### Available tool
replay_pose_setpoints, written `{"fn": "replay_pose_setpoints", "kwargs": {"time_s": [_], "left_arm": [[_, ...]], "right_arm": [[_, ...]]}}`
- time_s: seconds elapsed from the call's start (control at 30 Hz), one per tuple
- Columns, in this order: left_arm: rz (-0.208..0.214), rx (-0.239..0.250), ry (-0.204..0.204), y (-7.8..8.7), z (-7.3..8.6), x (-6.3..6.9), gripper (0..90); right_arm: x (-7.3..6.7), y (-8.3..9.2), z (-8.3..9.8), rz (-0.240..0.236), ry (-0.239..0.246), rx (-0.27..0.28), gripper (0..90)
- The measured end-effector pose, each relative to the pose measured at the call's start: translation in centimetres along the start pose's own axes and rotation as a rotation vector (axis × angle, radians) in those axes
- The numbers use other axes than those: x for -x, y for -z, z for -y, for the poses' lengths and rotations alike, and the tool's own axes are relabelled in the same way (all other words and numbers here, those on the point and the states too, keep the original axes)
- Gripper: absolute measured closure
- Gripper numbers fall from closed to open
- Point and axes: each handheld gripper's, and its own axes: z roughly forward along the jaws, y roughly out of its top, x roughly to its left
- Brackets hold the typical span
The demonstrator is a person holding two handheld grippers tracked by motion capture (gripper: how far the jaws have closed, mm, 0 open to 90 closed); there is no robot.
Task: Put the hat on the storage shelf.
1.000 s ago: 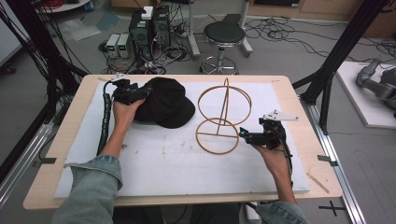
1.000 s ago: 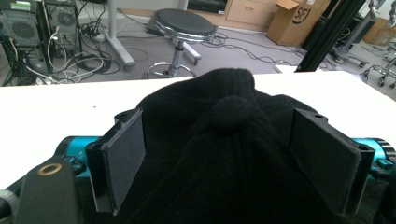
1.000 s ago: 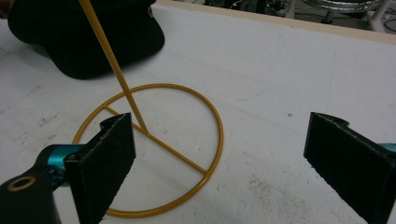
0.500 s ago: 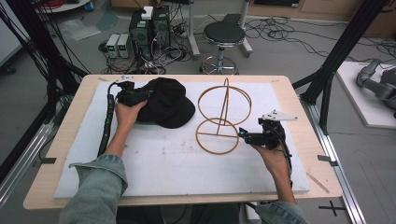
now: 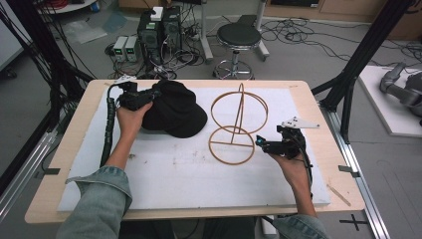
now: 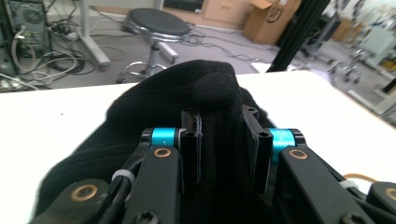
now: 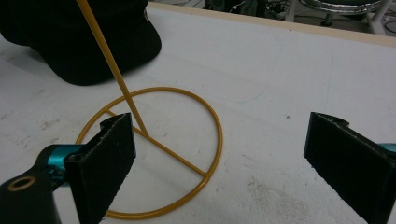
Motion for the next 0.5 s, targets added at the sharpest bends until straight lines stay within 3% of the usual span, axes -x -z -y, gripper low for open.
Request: {"fn": "replay_pose_setpoints", "kwargs": {"time_s": [0.2, 0.5], "left_arm": [[0.043, 0.042, 0.022, 1.5, -1.1, 1.3, 72.9], [0.080, 0.073, -0.005, 3.9, -3.5, 3.2, 73.1]], "right_arm": [[0.0, 0.3, -0.2, -0.001, 0.000, 0.010, 8.8], [-0.1, 0.6, -0.4, -0.004, 0.000, 0.024, 8.8]]}}
